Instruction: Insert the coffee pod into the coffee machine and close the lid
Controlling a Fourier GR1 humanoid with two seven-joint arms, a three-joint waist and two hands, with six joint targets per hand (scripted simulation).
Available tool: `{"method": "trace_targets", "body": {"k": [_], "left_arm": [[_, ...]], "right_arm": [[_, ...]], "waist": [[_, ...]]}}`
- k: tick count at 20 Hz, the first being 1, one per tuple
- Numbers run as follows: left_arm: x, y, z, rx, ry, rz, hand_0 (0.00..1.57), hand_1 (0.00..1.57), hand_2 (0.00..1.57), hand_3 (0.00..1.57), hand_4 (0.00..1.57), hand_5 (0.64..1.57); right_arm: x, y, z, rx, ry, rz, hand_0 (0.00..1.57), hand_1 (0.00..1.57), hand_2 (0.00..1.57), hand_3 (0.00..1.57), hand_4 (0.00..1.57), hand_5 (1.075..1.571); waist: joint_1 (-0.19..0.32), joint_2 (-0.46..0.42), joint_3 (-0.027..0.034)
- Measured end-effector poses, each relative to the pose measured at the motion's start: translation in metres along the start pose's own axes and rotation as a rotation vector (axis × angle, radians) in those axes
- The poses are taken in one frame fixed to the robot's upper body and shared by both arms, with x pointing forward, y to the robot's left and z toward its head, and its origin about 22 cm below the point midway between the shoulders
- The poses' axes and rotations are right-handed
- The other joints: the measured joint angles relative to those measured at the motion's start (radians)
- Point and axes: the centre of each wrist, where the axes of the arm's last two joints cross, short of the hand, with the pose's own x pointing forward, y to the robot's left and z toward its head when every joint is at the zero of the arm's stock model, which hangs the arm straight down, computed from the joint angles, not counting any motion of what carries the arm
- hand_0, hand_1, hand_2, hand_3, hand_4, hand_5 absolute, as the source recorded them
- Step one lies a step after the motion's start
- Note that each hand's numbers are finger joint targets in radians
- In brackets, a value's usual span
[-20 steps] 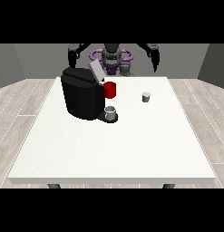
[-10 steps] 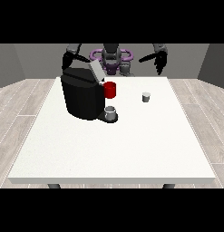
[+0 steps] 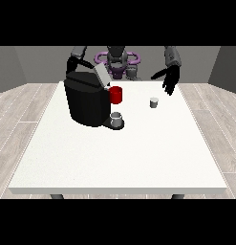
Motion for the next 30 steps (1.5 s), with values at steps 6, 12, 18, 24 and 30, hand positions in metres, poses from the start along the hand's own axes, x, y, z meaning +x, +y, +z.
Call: {"method": "trace_targets", "body": {"k": [6, 12, 18, 24, 30], "left_arm": [[-0.005, 0.003, -0.021, -0.02, 0.04, -0.076, 0.0, 0.0, 0.0, 0.0, 0.0, 1.571], [-0.003, -0.011, -0.038, -0.04, 0.049, -0.16, 0.49, 0.49, 0.72, 0.49, 0.0, 1.571], [0.004, -0.021, -0.054, 0.004, 0.013, -0.26, 1.07, 1.07, 1.11, 0.91, 0.45, 1.571], [0.003, -0.035, -0.061, -0.014, -0.007, -0.408, 0.76, 0.76, 0.95, 0.81, 0.34, 1.571], [-0.003, -0.035, -0.065, -0.096, 0.048, -0.534, 0.75, 0.75, 0.94, 0.81, 0.37, 1.571]], "right_arm": [[0.003, 0.01, -0.008, 0.01, 0.006, 0.023, 0.0, 0.0, 0.0, 0.0, 0.0, 1.571], [-0.002, 0.016, -0.02, 0.0, 0.049, -0.008, 0.0, 0.0, 0.0, 0.0, 0.0, 1.571], [-0.011, 0.014, -0.029, 0.015, 0.048, 0.0, 0.0, 0.0, 0.0, 0.0, 0.0, 1.571], [-0.015, 0.017, -0.035, 0.03, 0.068, 0.009, 0.0, 0.0, 0.0, 0.0, 0.0, 1.571], [-0.016, 0.021, -0.037, 0.059, 0.072, 0.002, 0.0, 0.0, 0.0, 0.0, 0.0, 1.571]], "waist": [[-0.019, 0.052, -0.0002], [0.005, 0.066, 0.0002], [0.013, 0.082, 0.0001], [0.005, 0.084, 0.0003], [-0.014, 0.079, 0.0008]]}}
